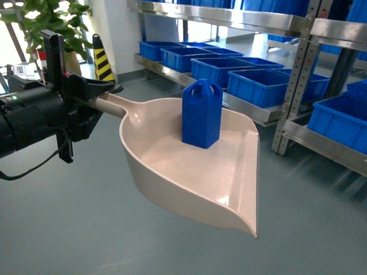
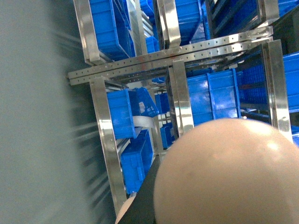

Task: Place part in tray to right shelf

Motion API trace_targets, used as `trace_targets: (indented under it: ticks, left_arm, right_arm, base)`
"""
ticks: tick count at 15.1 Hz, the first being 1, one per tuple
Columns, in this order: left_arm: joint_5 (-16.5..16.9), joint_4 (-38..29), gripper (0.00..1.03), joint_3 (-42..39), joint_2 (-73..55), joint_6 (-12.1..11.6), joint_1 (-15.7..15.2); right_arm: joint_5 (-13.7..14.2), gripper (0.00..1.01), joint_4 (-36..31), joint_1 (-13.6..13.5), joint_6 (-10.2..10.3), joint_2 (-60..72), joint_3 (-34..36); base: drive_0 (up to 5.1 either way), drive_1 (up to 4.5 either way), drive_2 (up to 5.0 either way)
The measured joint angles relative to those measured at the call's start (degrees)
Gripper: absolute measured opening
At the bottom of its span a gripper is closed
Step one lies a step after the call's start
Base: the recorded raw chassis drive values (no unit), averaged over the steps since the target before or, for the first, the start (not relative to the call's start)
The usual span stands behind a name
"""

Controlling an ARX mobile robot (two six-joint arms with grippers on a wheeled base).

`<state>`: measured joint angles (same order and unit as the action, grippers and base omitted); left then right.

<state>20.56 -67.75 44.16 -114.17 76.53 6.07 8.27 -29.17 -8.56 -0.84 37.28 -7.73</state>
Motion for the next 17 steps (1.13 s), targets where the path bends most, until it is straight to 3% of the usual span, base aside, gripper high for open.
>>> trace_targets:
  ticks: [17]
  left_arm:
    - [-0.1,0.0,0.14,0.0,0.0,0.0,-0.2]
  right_arm:
    - [0.0,0.98,0.0,0.0,0.0,0.0,0.0]
  base:
    - [-1.6,-1.63,-1.6]
